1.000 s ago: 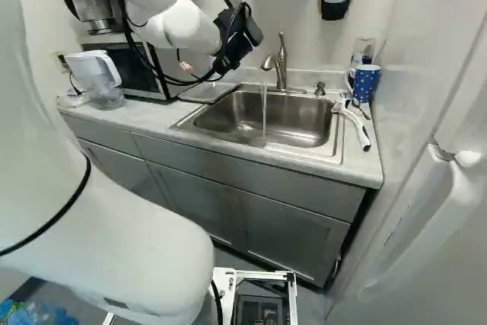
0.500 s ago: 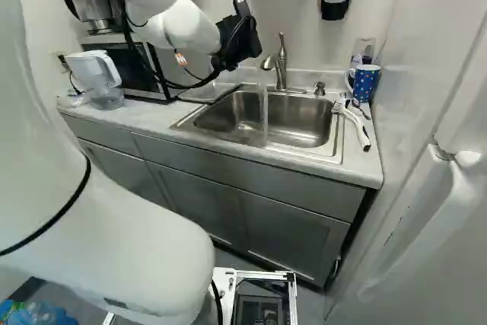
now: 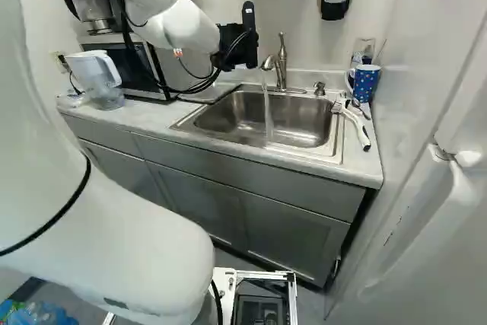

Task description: Rinse the cup and place it in the tray

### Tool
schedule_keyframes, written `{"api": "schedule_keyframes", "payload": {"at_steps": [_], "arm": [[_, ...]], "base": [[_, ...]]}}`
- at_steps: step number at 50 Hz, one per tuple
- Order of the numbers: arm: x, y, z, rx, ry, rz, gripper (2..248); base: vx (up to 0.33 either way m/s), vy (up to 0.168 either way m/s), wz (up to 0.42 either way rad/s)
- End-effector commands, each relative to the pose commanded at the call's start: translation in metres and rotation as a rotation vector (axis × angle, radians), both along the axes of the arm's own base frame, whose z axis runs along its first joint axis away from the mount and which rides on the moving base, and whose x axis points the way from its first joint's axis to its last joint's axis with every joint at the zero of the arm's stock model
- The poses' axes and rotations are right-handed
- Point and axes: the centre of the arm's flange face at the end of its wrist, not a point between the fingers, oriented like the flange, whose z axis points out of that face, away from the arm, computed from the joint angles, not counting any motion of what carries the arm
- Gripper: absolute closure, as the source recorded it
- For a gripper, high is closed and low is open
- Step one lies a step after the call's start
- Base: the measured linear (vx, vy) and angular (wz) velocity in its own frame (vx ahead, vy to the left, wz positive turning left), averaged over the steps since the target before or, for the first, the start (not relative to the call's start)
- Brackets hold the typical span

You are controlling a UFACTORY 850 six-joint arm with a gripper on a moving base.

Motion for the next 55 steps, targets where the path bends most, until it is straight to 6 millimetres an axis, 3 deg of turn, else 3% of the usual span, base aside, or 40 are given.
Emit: {"api": "schedule_keyframes", "payload": {"at_steps": [55], "arm": [[0.0000, 0.0000, 0.0000, 0.542, -0.029, -0.199, 129]], "base": [[0.000, 0.000, 0.000]]}}
